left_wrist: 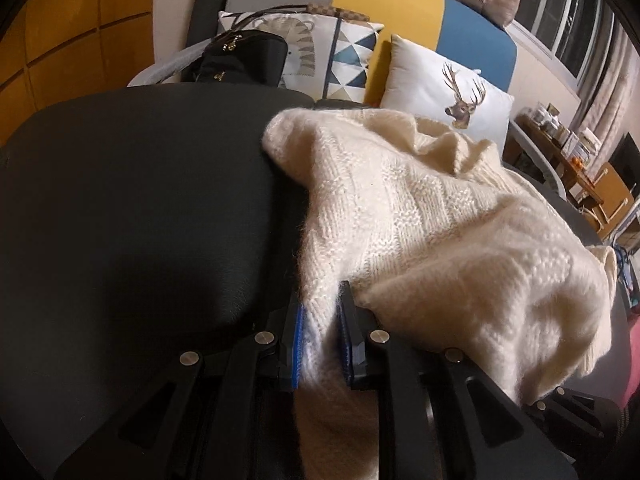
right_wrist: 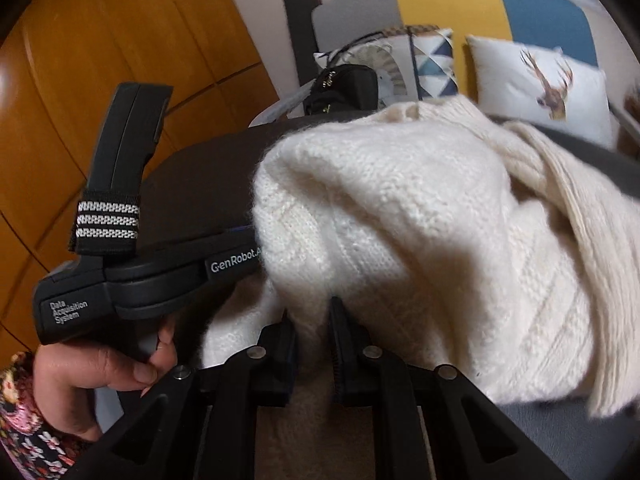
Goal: Fold clothes
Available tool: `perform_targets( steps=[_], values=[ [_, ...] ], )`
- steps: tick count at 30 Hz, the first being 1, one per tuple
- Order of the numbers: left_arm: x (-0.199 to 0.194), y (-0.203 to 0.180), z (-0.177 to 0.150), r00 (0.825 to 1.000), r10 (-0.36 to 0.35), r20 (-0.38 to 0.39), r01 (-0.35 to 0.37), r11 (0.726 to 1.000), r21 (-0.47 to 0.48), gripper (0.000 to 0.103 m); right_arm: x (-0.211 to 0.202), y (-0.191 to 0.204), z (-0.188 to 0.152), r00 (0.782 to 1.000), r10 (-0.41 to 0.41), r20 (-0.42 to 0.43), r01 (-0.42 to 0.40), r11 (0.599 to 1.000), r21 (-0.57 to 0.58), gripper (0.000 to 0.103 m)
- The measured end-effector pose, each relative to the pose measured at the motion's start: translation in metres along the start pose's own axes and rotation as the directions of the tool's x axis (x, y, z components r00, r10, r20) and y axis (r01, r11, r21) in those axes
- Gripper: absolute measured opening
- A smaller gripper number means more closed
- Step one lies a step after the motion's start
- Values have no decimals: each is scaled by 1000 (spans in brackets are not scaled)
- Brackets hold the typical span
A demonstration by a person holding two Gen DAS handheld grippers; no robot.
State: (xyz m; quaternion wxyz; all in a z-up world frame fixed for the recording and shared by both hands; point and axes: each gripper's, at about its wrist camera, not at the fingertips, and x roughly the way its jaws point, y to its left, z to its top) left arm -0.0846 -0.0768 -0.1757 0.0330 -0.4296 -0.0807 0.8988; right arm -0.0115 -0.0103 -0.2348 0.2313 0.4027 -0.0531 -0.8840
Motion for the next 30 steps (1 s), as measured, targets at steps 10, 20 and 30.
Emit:
perform_targets(
  steps=[10, 20, 30],
  values=[
    [-13, 12, -1, 1000, 22, 0, -22, 997, -78, 32, -6, 7, 4, 998, 63, -28, -64, 996, -64, 25],
    [-68, -8, -23, 985, 38, 171, -31, 999, -43, 32, -82, -23, -13, 996, -33, 83, 27, 997, 67, 27],
    [-56, -66, -35, 977, 68, 203, -106, 977, 186, 45, -154, -114, -3, 931, -338, 136, 292, 916, 277, 29]
  ],
)
